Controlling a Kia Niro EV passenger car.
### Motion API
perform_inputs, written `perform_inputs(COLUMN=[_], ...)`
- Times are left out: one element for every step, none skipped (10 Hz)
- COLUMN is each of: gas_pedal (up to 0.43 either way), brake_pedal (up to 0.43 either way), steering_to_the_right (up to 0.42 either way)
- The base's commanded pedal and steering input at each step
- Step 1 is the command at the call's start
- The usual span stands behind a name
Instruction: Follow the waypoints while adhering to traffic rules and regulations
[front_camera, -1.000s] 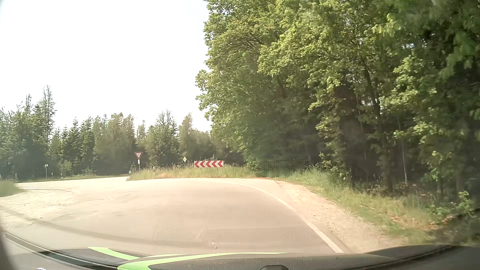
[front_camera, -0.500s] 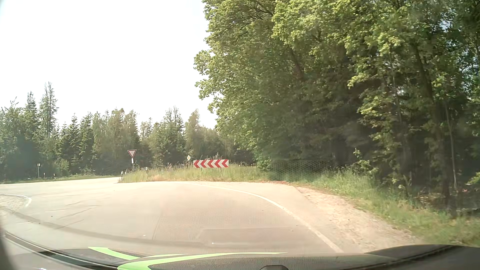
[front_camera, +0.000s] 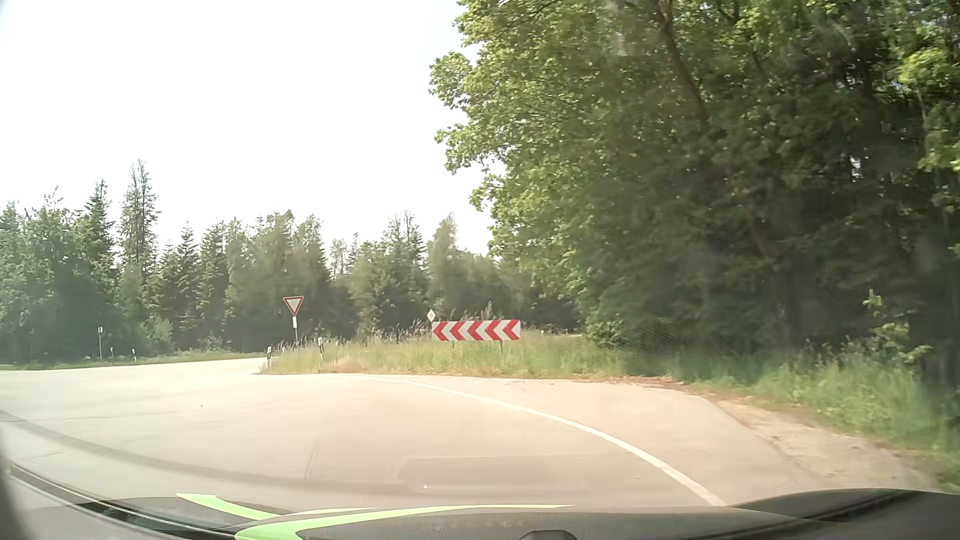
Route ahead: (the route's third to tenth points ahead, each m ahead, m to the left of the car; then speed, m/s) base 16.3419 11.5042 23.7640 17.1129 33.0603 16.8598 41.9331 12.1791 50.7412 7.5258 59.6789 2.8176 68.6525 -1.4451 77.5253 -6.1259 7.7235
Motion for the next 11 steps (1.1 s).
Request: perform_inputs(gas_pedal=[0.0,0.0,0.0,0.0,0.0,0.0,0.0,0.0,0.0,0.0,0.0], brake_pedal=[0.024,0.012,0.006,0.0,0.0,0.0,0.0,0.006,0.006,0.018,0.037], steering_to_the_right=[-0.181,-0.191,-0.198,-0.208,-0.217,-0.224,-0.229,-0.236,-0.241,-0.241,-0.241])
